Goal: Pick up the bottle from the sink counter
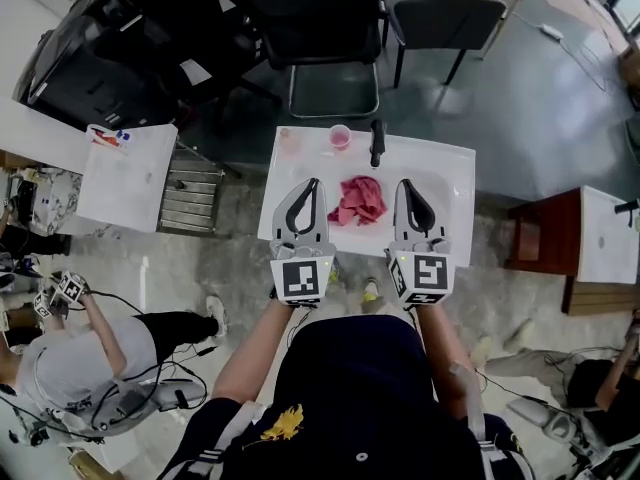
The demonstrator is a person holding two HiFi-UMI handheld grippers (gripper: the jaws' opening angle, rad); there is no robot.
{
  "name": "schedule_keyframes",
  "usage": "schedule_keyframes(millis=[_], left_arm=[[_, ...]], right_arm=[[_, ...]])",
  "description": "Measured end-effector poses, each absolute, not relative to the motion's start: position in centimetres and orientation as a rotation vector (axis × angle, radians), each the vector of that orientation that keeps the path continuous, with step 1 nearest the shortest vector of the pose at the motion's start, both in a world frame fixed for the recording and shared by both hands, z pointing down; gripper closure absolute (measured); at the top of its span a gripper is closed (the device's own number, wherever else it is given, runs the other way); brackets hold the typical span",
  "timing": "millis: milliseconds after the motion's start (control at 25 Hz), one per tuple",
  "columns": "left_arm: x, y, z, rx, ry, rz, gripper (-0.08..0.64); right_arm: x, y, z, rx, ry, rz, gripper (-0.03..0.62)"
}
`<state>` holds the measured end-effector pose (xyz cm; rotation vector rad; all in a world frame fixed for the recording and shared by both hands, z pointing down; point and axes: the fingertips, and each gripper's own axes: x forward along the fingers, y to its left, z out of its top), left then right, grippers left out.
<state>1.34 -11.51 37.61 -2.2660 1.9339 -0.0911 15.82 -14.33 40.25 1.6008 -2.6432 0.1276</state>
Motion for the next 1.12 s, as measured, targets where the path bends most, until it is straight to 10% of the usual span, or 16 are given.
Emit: schedule_keyframes(millis=[1120], left_arm=[[-16.1,-15.3,42.0,-2.325,2.029,-0.102,0.54]], right_arm=[[-3.7,-18.3,42.7,1.408,-2.644,0.108,0.566]])
